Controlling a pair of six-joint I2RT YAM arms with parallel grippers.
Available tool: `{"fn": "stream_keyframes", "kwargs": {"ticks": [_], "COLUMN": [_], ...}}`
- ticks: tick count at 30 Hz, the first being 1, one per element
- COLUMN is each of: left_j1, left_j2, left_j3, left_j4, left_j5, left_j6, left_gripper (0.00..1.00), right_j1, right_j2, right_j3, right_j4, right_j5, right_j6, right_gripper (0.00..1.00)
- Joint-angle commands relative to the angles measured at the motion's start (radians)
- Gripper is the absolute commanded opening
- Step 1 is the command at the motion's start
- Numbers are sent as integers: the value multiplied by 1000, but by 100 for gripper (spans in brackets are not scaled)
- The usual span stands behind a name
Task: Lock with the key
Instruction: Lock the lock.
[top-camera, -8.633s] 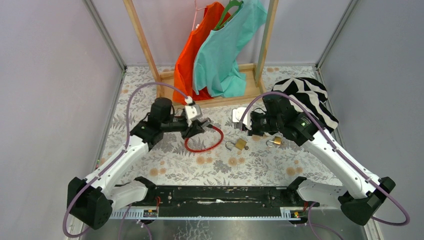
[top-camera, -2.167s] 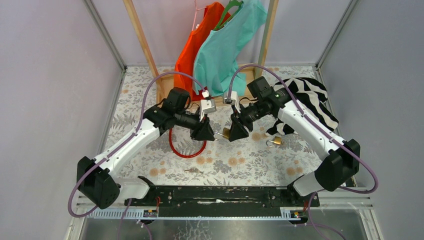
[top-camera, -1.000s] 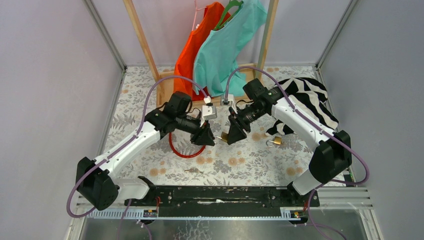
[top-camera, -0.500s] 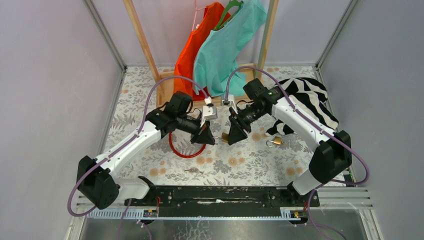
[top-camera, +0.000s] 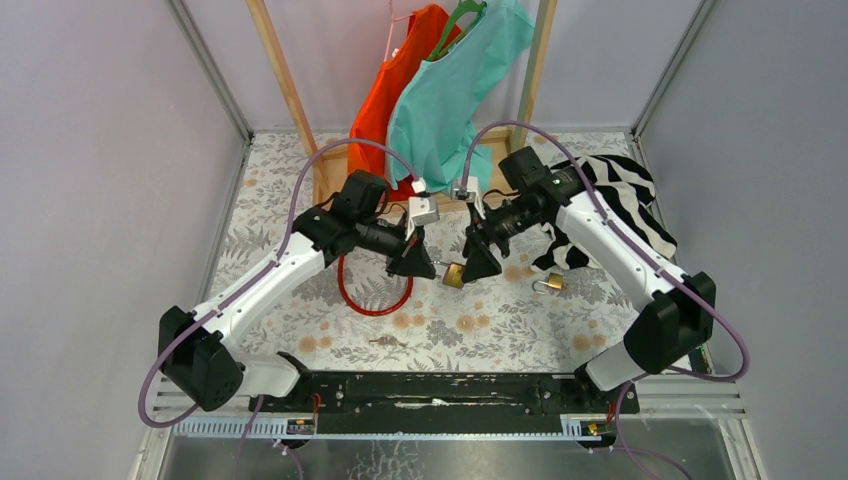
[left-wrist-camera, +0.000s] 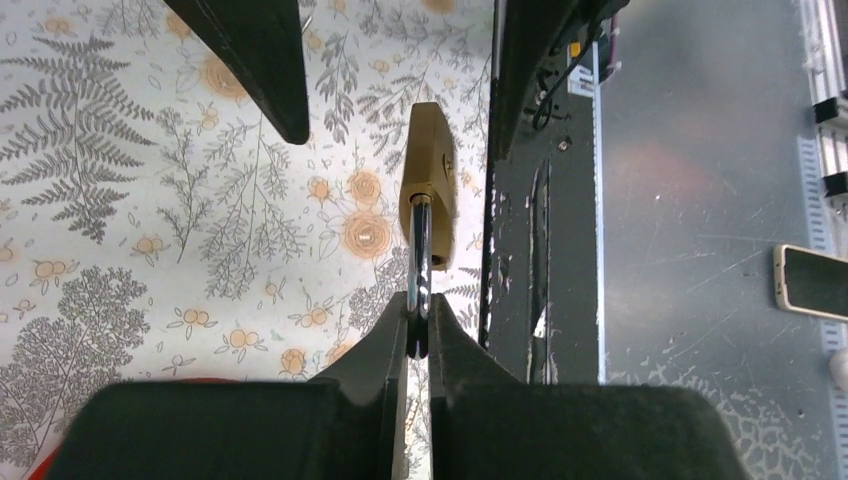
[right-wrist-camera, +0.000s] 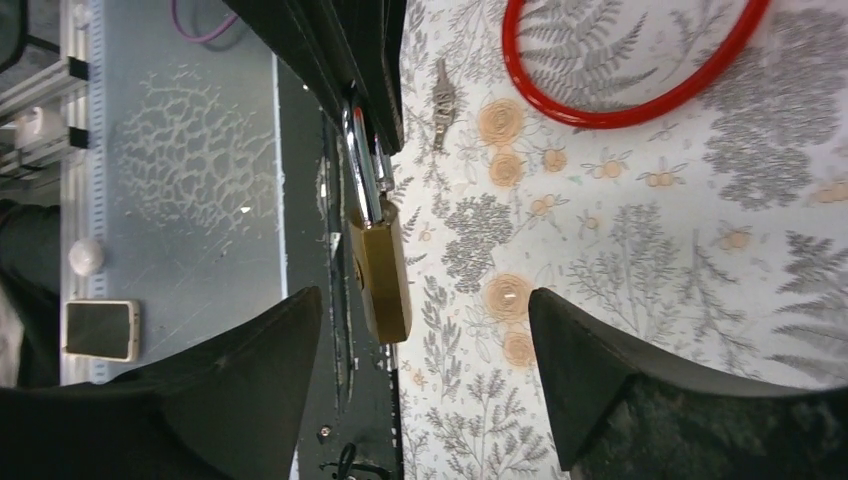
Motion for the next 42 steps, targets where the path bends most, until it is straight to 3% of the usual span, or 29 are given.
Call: {"fn": "stream_keyframes", "kwargs": {"ticks": [1,7,15,19,29,42], "left_j1": [3,3,8,15,58,64], "left_j2": [13,41,63,51,37,44], "left_j3": [112,196,244,207,120,71], "left_j4": [75,107,236,298,451,530], "left_j5": [28,36,93,118,166,179], "left_j6": [-71,-134,-307,-374,-506,-562], "left_gripper": [0,0,0,0,0,0], "right_j1": [-24,-40,-46,-66,-122,-122], "right_j2": [-85,-116,-161,-204,-276,-246], "right_j3": [82,160,167,127,-2,-69], "right_j4": [14,-16,6,54,153,284], "right_j5": [38,72,87,60,-46,-145], "right_j6": [-30,-55,-33,10,86,182], "right_gripper": [85,88,81,70,62,33]}}
